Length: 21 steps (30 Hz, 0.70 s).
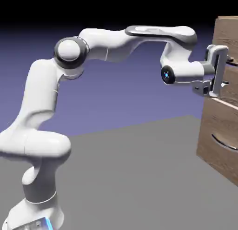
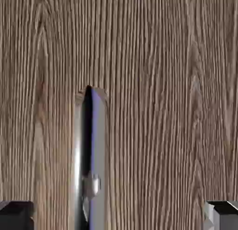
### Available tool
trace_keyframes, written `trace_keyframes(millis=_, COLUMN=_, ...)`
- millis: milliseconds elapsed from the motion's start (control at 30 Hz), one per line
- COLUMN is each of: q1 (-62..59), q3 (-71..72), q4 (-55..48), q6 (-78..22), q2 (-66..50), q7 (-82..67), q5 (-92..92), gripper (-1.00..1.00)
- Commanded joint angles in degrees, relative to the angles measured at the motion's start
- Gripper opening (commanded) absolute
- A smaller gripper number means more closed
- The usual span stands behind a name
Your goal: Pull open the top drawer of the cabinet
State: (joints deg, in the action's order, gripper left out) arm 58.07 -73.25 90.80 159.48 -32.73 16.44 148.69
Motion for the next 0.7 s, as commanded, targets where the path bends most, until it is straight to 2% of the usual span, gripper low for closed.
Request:
trace_keyframes(millis=0, q1=-1.8, q3=1.1, q4=-2.1, q6=0.3, q2=-1.4, q7=1.7, q5=-0.7, gripper=0.00)
trace_keyframes(millis=200, q1=-11.9, q3=6.9, q4=-13.4, q6=1.9, q2=-8.9, q7=11.0, q5=-4.3, gripper=0.00)
trace_keyframes(millis=233, q1=-11.9, q3=6.9, q4=-13.4, q6=1.9, q2=-8.9, q7=11.0, q5=-4.3, gripper=-1.00)
trace_keyframes(millis=667, q1=11.6, q3=-9.2, q4=8.8, q6=-1.1, q2=4.8, q7=-5.7, q5=2.0, gripper=-1.00)
